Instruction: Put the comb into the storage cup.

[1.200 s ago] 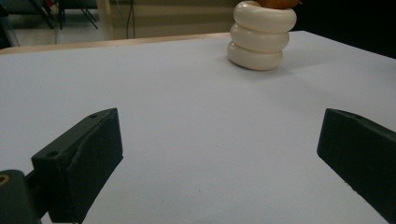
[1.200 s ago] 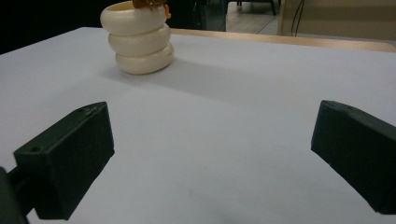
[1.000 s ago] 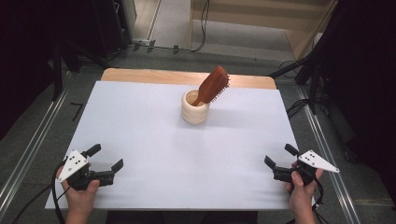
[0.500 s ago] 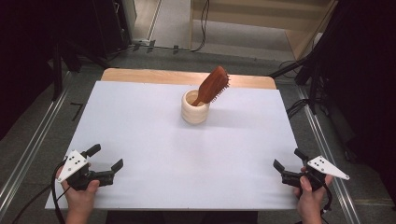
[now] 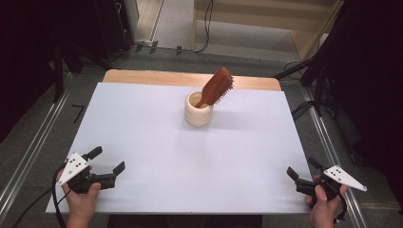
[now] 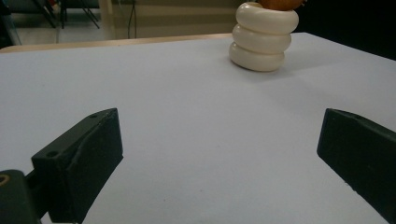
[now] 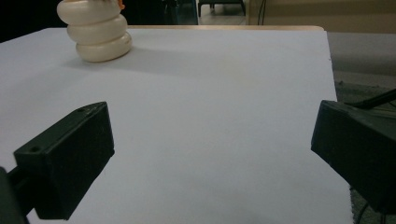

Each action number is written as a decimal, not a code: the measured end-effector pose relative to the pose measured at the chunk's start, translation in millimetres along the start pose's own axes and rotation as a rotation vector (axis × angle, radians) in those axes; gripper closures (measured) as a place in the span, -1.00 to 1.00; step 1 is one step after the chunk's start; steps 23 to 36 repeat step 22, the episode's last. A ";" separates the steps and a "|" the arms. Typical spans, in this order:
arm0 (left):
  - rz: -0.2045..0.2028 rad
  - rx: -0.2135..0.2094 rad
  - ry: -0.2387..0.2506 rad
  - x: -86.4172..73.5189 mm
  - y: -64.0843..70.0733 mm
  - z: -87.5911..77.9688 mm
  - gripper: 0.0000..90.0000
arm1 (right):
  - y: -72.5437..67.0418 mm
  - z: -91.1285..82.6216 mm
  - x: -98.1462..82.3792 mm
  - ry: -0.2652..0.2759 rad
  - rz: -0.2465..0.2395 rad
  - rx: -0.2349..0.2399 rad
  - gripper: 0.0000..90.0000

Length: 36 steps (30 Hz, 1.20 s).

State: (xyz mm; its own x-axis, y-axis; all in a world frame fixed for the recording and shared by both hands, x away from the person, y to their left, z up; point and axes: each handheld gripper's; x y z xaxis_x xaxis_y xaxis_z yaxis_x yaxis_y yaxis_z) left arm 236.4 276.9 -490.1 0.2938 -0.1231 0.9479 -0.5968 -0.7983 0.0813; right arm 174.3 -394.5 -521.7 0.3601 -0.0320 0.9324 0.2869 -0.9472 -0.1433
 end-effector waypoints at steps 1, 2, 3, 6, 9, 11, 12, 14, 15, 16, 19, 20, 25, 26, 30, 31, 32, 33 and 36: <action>0.000 -0.001 0.000 -0.1 0.0 0.4 -1.00 | -1.4 1.2 0.0 -0.001 -0.011 -0.002 -1.00; -0.004 0.001 -0.004 -0.2 0.2 0.7 -1.00 | -3.2 2.3 -0.1 -0.011 -0.021 -0.004 -1.00; -0.004 0.001 -0.002 -0.2 0.5 0.5 -1.00 | -4.6 3.3 -0.4 -0.014 -0.035 -0.010 -1.00; -0.018 0.009 -0.007 -0.2 -0.5 1.2 -1.00 | -6.5 3.8 -0.9 -0.017 -0.043 -0.010 -1.00; -0.035 -0.002 0.003 -0.1 -2.8 -0.4 -1.00 | -5.4 3.0 -1.2 -0.014 -0.028 -0.018 -1.00; -0.059 -0.010 0.014 -0.1 -5.9 -1.8 -1.00 | -5.2 3.4 -1.3 -0.015 -0.018 -0.021 -1.00; -0.076 -0.008 0.015 -0.1 -7.9 -2.2 -1.00 | -5.0 3.4 -1.4 -0.010 -0.019 -0.029 -1.00; -0.098 -0.012 0.012 -0.2 -11.1 -2.5 -1.00 | -4.9 2.9 -1.6 -0.008 -0.007 -0.031 -1.00; -0.104 -0.013 0.010 -0.3 -11.3 -2.4 -1.00 | -4.6 3.1 -1.7 -0.011 -0.007 -0.031 -1.00; -0.105 -0.009 0.006 -0.4 -10.8 -2.2 -1.00 | -4.6 3.6 -1.6 -0.017 -0.006 -0.035 -1.00; -0.093 -0.007 -0.007 -0.4 -9.2 -1.6 -1.00 | -4.9 5.7 -1.3 -0.038 -0.007 -0.041 -1.00; -0.091 -0.010 -0.006 -0.6 -8.8 -1.3 -1.00 | -4.7 6.7 -0.9 -0.047 -0.003 -0.039 -1.00; -0.091 -0.008 -0.006 -0.6 -9.1 -1.8 -1.00 | -4.4 7.3 -0.8 -0.049 -0.006 -0.041 -1.00; -0.091 -0.008 -0.006 -0.6 -9.1 -1.8 -1.00 | -4.4 7.3 -0.8 -0.049 -0.006 -0.041 -1.00; -0.091 -0.008 -0.006 -0.6 -9.1 -1.8 -1.00 | -4.4 7.3 -0.8 -0.049 -0.006 -0.041 -1.00; -0.091 -0.008 -0.006 -0.6 -9.1 -1.8 -1.00 | -4.4 7.3 -0.8 -0.049 -0.006 -0.041 -1.00; -0.091 -0.008 -0.006 -0.6 -9.1 -1.8 -1.00 | -4.4 7.3 -0.8 -0.049 -0.006 -0.041 -1.00; -0.091 -0.008 -0.006 -0.6 -9.1 -1.8 -1.00 | -4.4 7.3 -0.8 -0.049 -0.006 -0.041 -1.00; -0.091 -0.008 -0.006 -0.6 -9.1 -1.8 -1.00 | -4.4 7.3 -0.8 -0.049 -0.006 -0.041 -1.00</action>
Point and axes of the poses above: each handheld gripper's, and its own axes: z roughly forward along the jaws, x roughly out of its top, y roughly to its right, and after that the axes turned 2 degrees about -x, right-handed
